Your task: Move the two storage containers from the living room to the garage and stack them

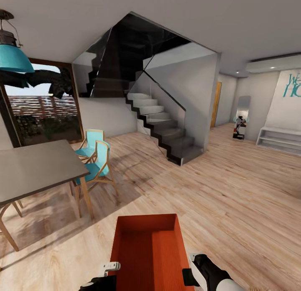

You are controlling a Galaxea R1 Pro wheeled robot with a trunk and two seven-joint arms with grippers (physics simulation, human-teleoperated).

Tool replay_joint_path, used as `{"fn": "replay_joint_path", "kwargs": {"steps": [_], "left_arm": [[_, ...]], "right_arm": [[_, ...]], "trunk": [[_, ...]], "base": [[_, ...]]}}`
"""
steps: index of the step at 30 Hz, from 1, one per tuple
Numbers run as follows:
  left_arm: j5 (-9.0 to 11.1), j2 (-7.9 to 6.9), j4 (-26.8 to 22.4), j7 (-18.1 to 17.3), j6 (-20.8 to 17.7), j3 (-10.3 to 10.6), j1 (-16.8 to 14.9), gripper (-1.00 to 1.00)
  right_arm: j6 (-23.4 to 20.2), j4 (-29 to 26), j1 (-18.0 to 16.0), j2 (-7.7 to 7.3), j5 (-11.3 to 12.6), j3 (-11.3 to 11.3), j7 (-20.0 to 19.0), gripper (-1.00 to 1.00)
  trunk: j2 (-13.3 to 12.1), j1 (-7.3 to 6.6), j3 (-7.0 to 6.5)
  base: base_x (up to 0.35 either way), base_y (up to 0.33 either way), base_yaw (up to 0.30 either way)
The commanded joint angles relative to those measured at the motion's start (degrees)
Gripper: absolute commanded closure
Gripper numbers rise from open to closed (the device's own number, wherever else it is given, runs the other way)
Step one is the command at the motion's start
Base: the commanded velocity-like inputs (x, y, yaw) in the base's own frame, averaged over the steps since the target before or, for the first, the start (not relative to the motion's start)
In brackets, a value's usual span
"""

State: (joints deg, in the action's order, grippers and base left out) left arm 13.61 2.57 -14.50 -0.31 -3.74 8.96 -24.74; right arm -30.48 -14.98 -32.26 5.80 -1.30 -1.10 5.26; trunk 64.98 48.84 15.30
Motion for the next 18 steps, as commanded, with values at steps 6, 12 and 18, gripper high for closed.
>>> {"fn": "replay_joint_path", "kwargs": {"steps": [6, 12, 18], "left_arm": [[0.9, -0.10, -0.4, 0.2, 0.8, 1.1, 0.0, 1.00], [0.9, -0.10, -0.4, 0.2, 0.8, 1.1, 0.0, 1.00], [1.0, -0.10, -0.4, 0.2, 0.8, 1.0, 0.0, 1.00]], "right_arm": [[-0.8, 0.1, 0.0, -0.87, 1.4, 1.3, 0.2, 1.00], [-0.8, 0.1, 0.0, -0.87, 1.4, 1.3, 0.2, 1.00], [-0.8, 0.1, 0.0, -0.87, 1.4, 1.3, 0.2, 1.00]], "trunk": [[0.0, 0.00, -0.06], [0.0, 0.00, -0.18], [0.0, 0.00, -0.31]], "base": [[0.000, 0.000, -0.285], [0.000, 0.000, -0.285], [0.000, 0.000, -0.285]]}}
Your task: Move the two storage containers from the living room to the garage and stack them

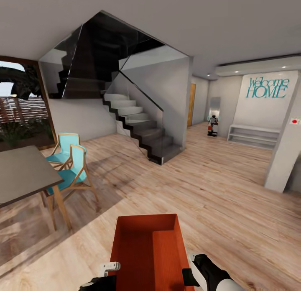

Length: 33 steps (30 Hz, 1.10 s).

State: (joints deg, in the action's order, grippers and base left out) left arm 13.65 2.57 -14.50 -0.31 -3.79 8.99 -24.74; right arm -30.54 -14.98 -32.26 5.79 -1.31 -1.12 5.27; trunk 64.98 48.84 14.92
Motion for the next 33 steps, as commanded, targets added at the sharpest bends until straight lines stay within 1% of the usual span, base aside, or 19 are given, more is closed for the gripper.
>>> {"fn": "replay_joint_path", "kwargs": {"steps": [1, 33], "left_arm": [[0.9, -0.10, -0.4, 0.2, 0.9, 1.0, 0.0, 1.00], [0.9, -0.15, -0.4, 0.2, 1.0, 1.0, 0.0, 1.00]], "right_arm": [[-0.7, 0.1, 0.0, -0.87, 1.4, 1.3, 0.2, 1.00], [-0.7, 0.1, 0.0, -0.87, 1.4, 1.3, 0.2, 1.00]], "trunk": [[0.0, 0.00, 0.05], [0.0, 0.00, -0.62]], "base": [[0.000, 0.000, -0.285], [0.004, 0.000, -0.280]]}}
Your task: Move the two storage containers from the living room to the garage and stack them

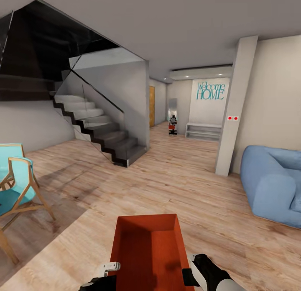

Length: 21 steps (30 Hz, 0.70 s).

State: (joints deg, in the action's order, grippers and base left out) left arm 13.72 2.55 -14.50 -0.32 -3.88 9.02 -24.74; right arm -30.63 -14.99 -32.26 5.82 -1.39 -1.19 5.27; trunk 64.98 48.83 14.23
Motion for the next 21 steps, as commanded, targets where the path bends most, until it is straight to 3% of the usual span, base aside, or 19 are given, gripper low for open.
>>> {"fn": "replay_joint_path", "kwargs": {"steps": [1, 21], "left_arm": [[0.9, -0.14, -0.4, 0.2, 1.1, 1.0, 0.0, 1.00], [0.7, -0.10, -0.4, 0.2, 1.8, 1.0, 0.0, 1.00]], "right_arm": [[-0.7, 0.1, 0.0, -0.90, 1.5, 1.4, 0.2, 1.00], [-0.7, 0.1, 0.0, -0.90, 1.5, 1.4, 0.2, 1.00]], "trunk": [[0.0, 0.02, 0.06], [0.0, 0.02, 0.25]], "base": [[0.102, 0.000, -0.165], [0.239, 0.000, -0.020]]}}
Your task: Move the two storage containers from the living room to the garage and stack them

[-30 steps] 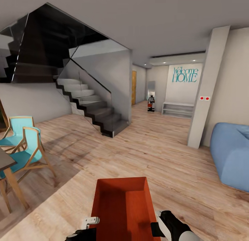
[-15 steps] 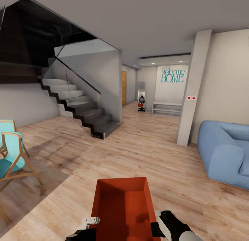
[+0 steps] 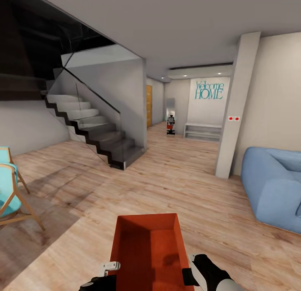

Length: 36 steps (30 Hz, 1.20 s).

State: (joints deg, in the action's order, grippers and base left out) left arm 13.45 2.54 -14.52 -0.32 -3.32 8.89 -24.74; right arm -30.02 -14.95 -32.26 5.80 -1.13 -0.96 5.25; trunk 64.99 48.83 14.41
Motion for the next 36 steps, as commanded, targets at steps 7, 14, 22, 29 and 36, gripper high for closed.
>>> {"fn": "replay_joint_path", "kwargs": {"steps": [7, 14, 22, 29, 36], "left_arm": [[0.8, -0.08, -0.3, 0.2, 2.2, 1.2, 0.0, 1.00], [0.8, -0.08, -0.3, 0.2, 2.2, 1.2, 0.0, 1.00], [0.8, -0.08, -0.3, 0.1, 2.2, 1.2, 0.0, 1.00], [0.8, -0.08, -0.3, 0.1, 2.1, 1.2, 0.0, 1.00], [0.8, -0.08, -0.3, 0.1, 2.0, 1.2, 0.0, 1.00]], "right_arm": [[-1.3, 0.1, 0.0, -0.88, 1.2, 1.1, 0.2, 1.00], [-1.3, 0.1, 0.0, -0.88, 1.2, 1.1, 0.2, 1.00], [-1.3, 0.1, 0.1, -0.88, 1.2, 1.1, 0.2, 1.00], [-1.3, 0.1, 0.1, -0.88, 1.2, 1.2, 0.2, 1.00], [-1.3, 0.1, 0.1, -0.88, 1.2, 1.1, 0.2, 1.00]], "trunk": [[0.0, 0.02, 0.64], [0.0, 0.02, 1.27], [0.0, 0.02, 1.98], [0.0, 0.02, 2.21], [0.0, 0.02, 2.33]], "base": [[0.059, 0.000, -0.067], [0.005, 0.000, -0.082], [0.000, 0.000, -0.089], [0.000, 0.000, -0.102], [0.000, 0.000, -0.093]]}}
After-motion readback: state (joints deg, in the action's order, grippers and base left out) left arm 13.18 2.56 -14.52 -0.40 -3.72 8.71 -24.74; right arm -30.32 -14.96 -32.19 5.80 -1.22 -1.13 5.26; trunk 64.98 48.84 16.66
